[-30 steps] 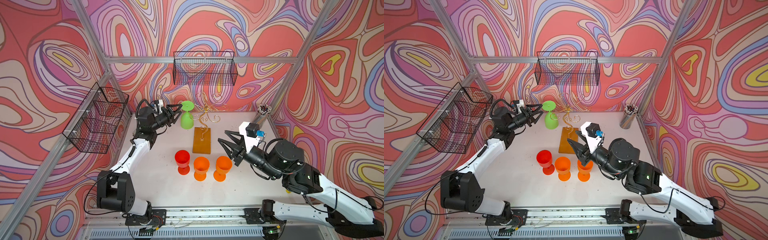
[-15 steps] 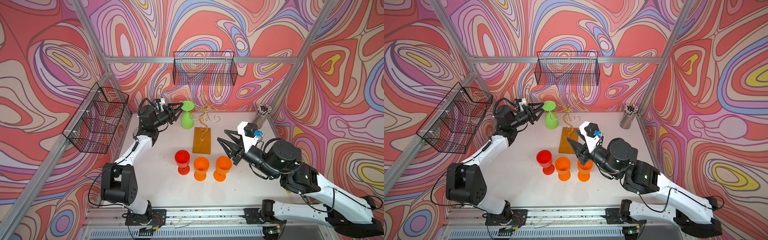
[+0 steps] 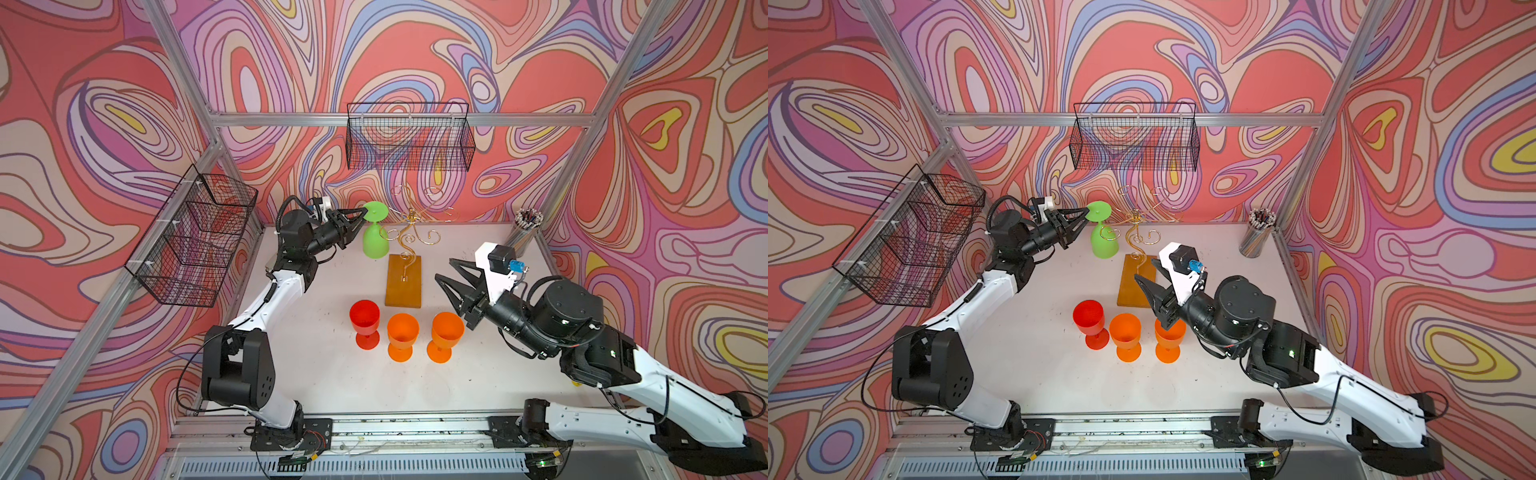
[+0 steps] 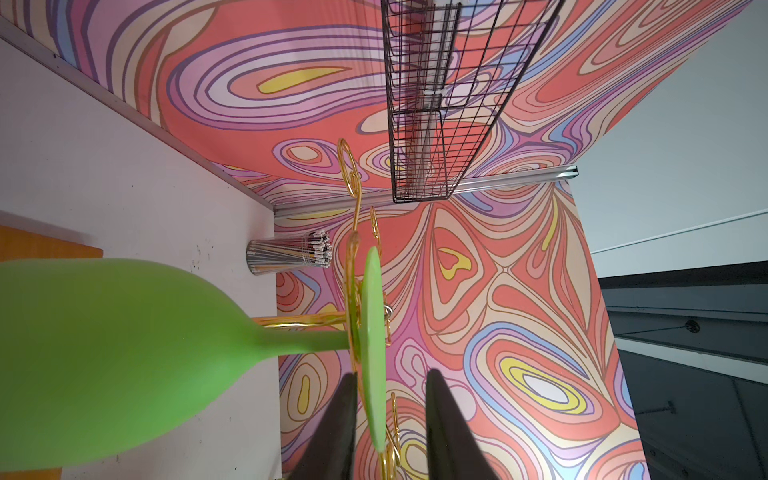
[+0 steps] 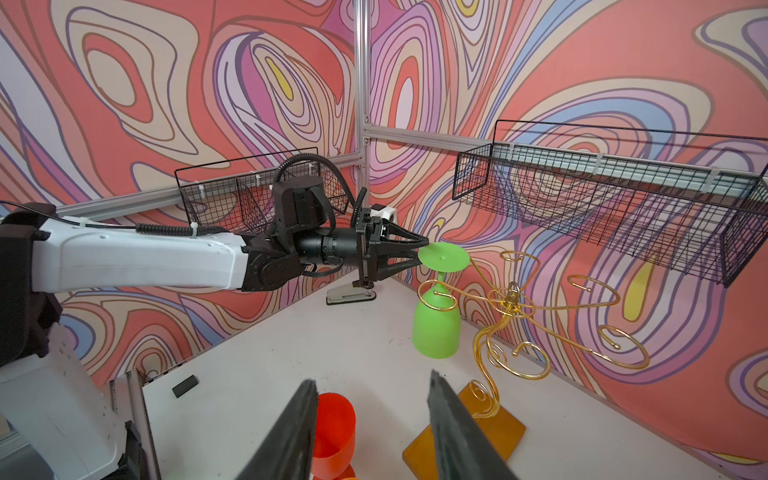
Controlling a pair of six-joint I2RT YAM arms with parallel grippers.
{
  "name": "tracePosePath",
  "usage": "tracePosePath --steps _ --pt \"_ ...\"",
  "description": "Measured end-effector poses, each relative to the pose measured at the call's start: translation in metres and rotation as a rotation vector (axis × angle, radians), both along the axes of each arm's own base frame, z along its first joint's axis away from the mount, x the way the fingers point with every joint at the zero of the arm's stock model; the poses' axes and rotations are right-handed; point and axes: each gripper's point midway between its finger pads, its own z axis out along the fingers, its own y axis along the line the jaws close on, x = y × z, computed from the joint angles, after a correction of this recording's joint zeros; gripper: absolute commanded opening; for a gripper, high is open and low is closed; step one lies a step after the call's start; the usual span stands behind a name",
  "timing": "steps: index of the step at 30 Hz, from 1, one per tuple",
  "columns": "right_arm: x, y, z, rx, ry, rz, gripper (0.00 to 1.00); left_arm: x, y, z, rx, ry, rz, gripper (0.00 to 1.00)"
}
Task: Take the wine glass off the wine glass rack
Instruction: 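Move the left gripper to the green glass foot on the rack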
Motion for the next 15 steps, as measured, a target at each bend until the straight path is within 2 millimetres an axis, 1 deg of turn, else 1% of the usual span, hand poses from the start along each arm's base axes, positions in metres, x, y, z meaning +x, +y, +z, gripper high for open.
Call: tracePosePath --steps 3,6,15 --pt "0.0002 -0.0002 0.0000 -0.001 -0.001 -0.002 0.46 -0.0001 -0.0001 0.0003 0.000 -0.001 -0.001 0.23" --pt "0.0005 -0.0005 0.0000 -0.002 -0.002 -0.004 0.47 -0.0003 -0.0002 0.0003 0.000 0.000 -0.002 0.21" --pt "0.0016 0.0003 -0.0017 -0.010 -0.004 -0.008 0.47 -0.0022 -0.0017 -0.0005 0.002 0.003 -0.016 0.10"
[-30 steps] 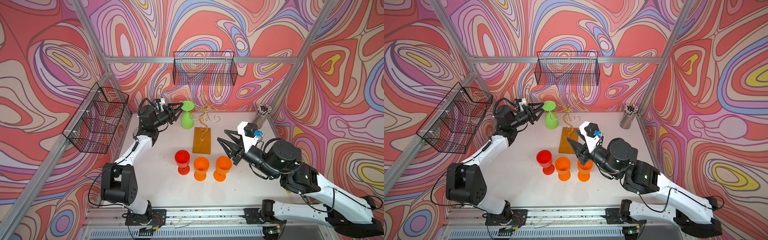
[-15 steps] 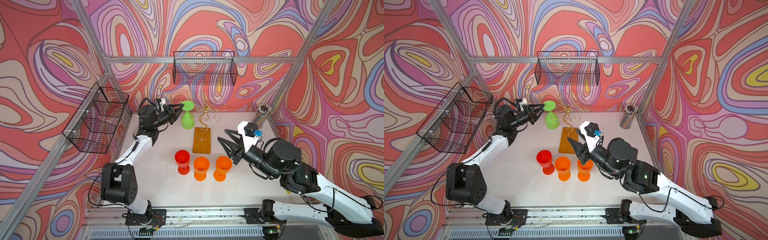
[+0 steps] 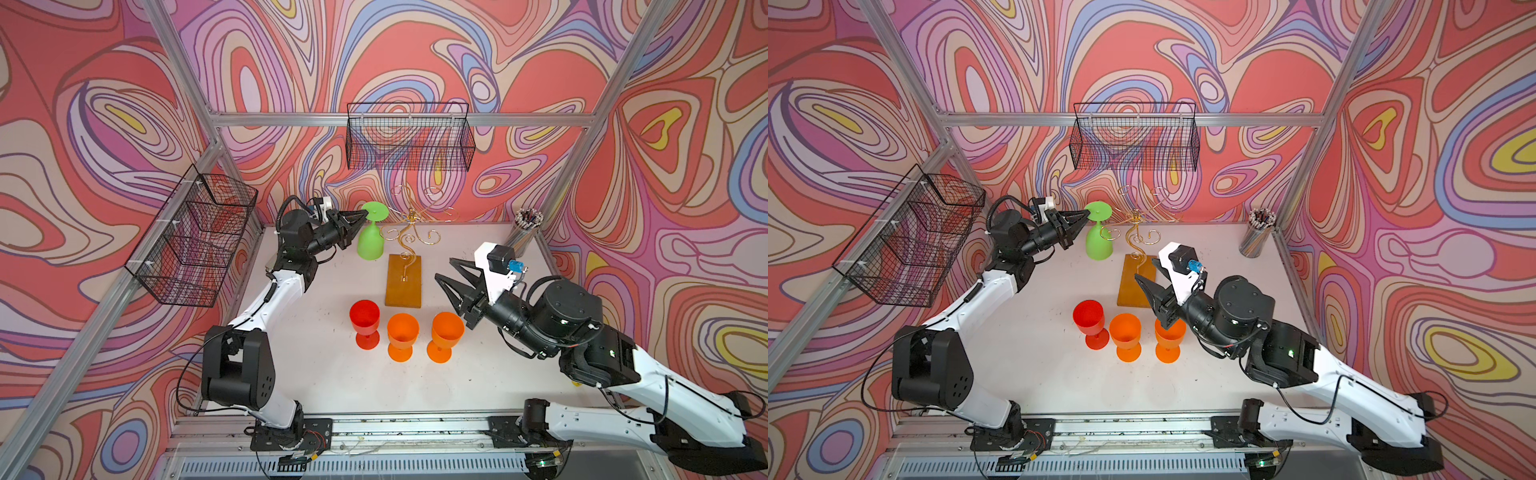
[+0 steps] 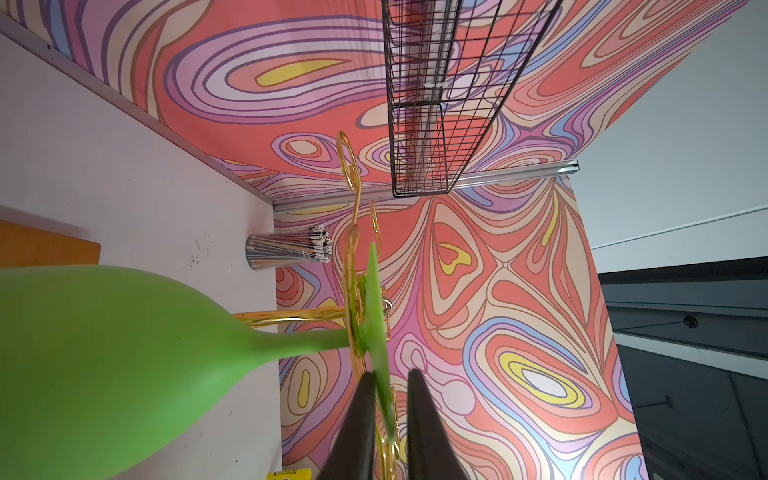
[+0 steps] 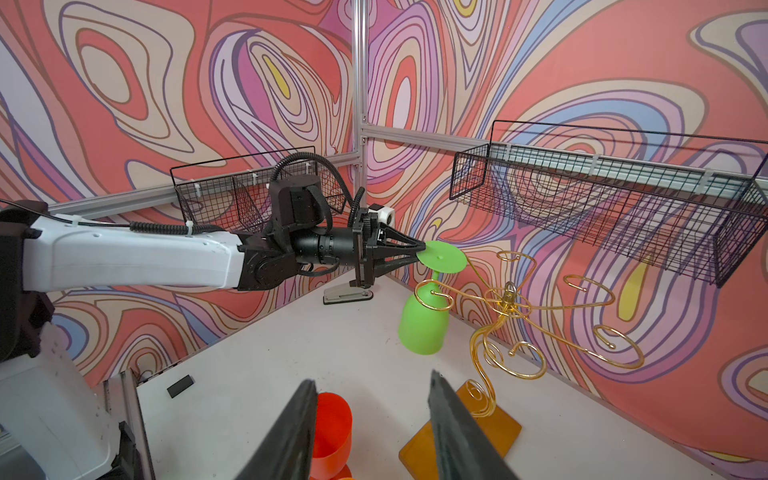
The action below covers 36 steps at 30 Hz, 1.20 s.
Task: Take the wine glass off the wine glass rack
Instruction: 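Move the left gripper to the green glass foot on the rack, then close the left gripper on the green glass foot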
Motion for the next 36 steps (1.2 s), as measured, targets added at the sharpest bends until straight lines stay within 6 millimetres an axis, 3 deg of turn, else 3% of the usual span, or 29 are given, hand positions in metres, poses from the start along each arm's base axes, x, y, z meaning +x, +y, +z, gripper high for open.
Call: tracePosePath --steps 11,27,36 --pt "0.001 0.001 -0.003 -0.006 0.002 -0.003 0.47 -0.002 -0.001 -0.002 0.002 0.008 -0.014 0.00" --pt "0.001 0.001 -0.003 -0.007 0.003 -0.003 0.47 -0.003 -0.002 -0.003 -0.018 0.049 -0.019 0.00" --pt "0.002 0.003 -0.007 -0.013 0.005 -0.004 0.47 -0.019 0.001 0.004 -0.007 0.088 -0.010 0.00"
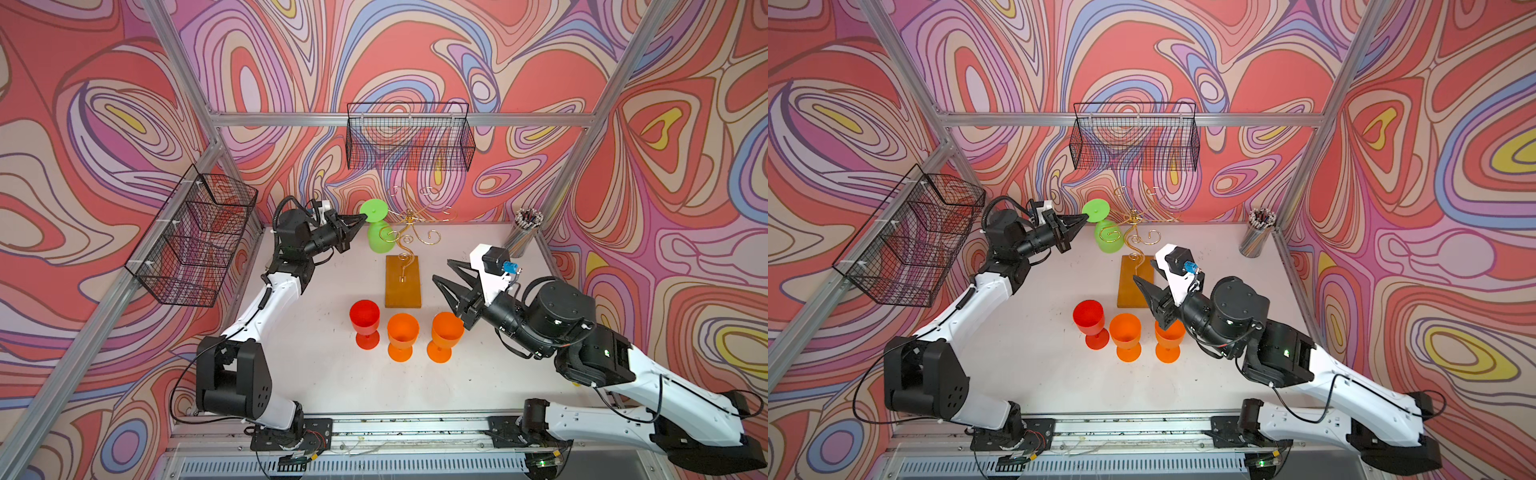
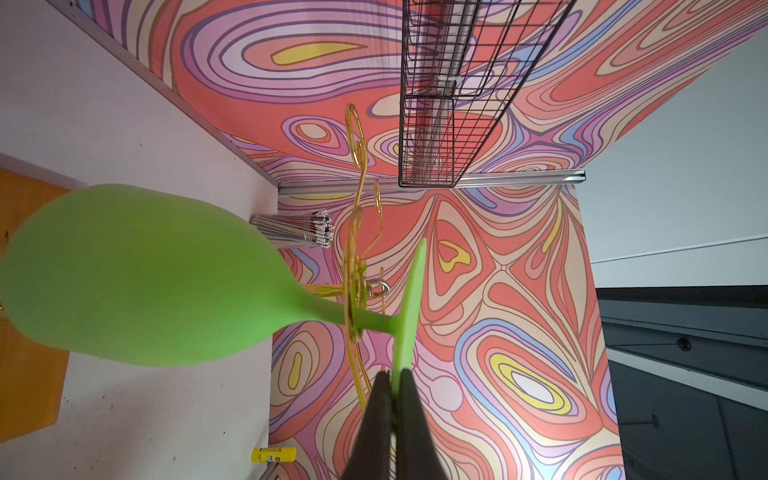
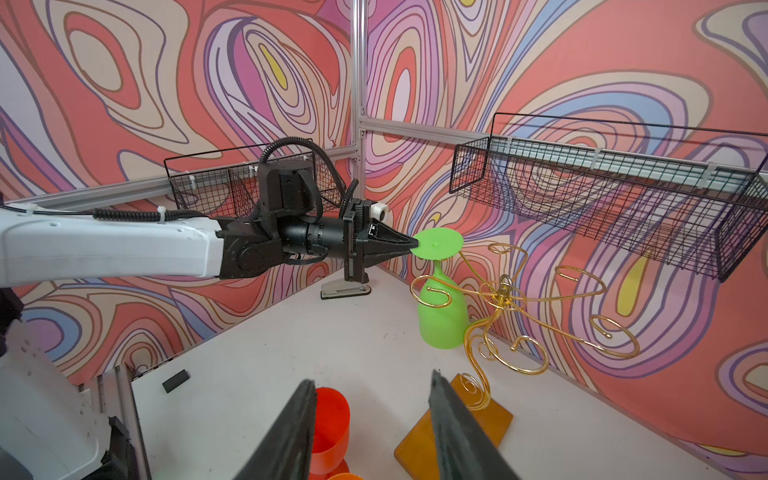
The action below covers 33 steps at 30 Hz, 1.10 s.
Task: Take the wine glass off the wine glass rack
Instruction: 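Close the left gripper on the green glass foot, then lift the green glass up off the rack hook with the left gripper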
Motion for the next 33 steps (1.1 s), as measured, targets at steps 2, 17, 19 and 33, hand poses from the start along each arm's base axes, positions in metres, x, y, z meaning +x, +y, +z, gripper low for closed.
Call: tracePosePath --steps 2,17,19,33 --pt "0.000 0.000 0.000 -0.001 0.000 0.000 0.47 -0.005 0.001 0.002 0.006 0.005 0.000 0.00" --pt "0.001 -0.003 -0.006 -0.007 0.003 -0.011 0.47 -0.005 0.001 0.005 0.037 0.041 -0.003 0.00" --pt "0.001 -0.004 -0.005 -0.004 0.001 -0.014 0.47 -0.006 0.001 0.005 0.051 0.046 -0.004 0.00" --pt "0.003 -0.004 -0.013 -0.021 -0.006 -0.026 0.47 -0.009 0.004 0.007 0.150 0.062 0.011 0.00"
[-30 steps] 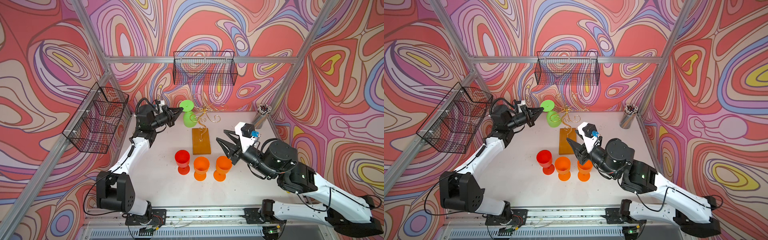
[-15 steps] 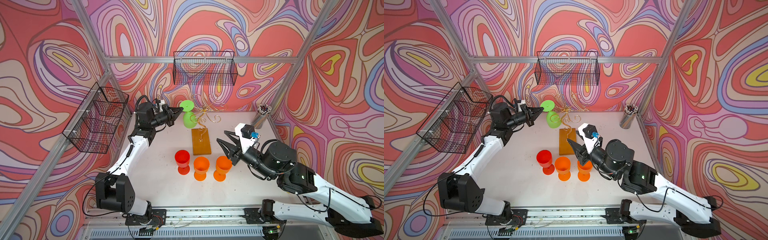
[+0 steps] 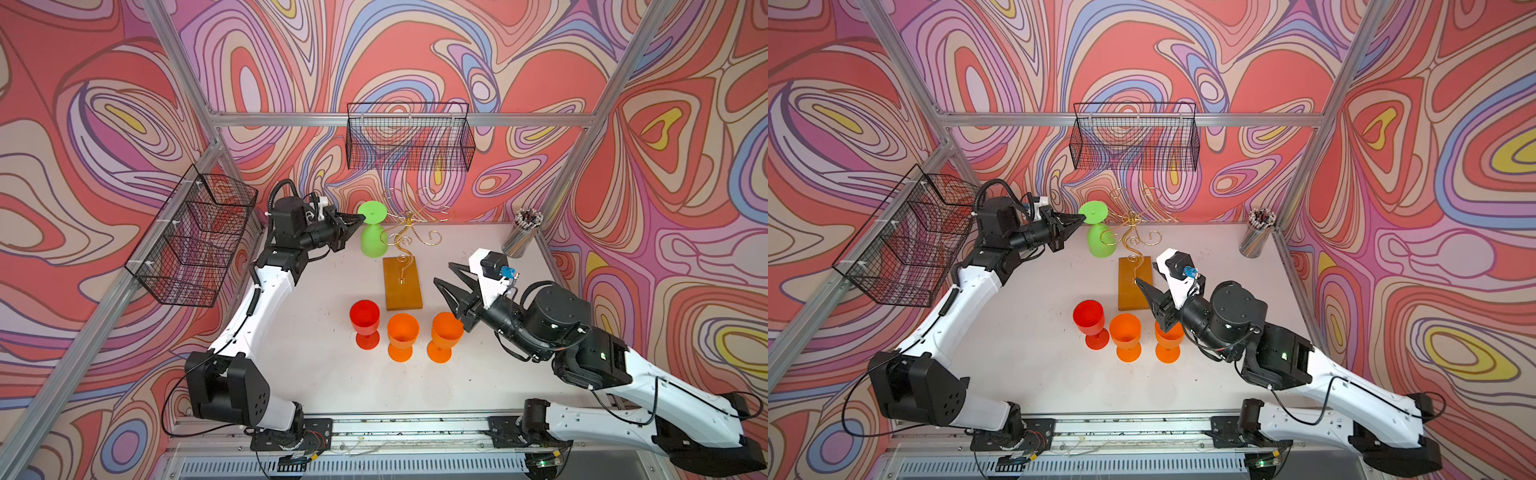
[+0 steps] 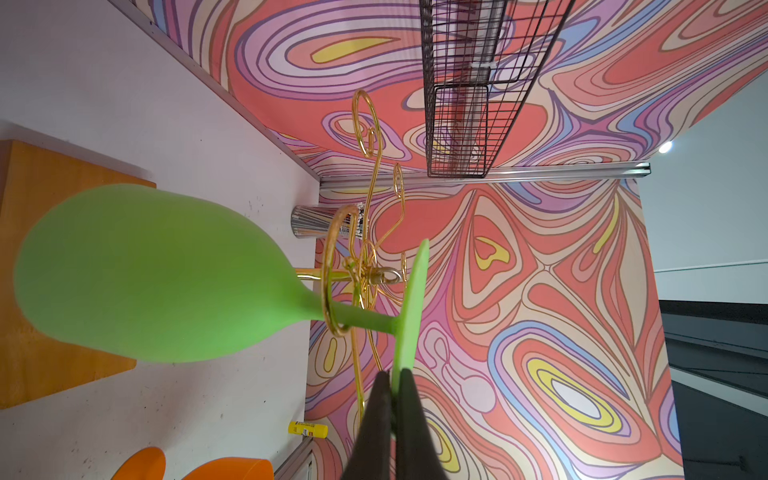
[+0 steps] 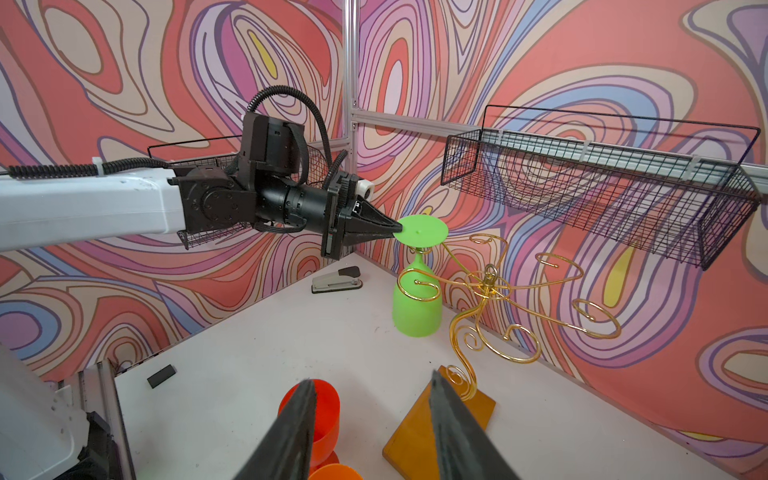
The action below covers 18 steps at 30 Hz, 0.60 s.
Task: Take the wine glass off the wine glass rack
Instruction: 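Lift the green glass up off the rack hook with the left gripper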
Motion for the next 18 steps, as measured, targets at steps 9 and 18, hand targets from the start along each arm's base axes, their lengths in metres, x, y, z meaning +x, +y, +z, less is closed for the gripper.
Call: tracePosePath --steps 9,18 --pt "-0.001 -0.005 -0.002 0.004 -0.003 -0.010 0.47 0.001 0.003 -0.009 0.022 0.028 0.019 0.00" --pt "0.001 -0.005 -0.004 -0.001 -0.005 -0.021 0.47 0.001 0.004 0.002 0.027 0.011 0.025 0.00"
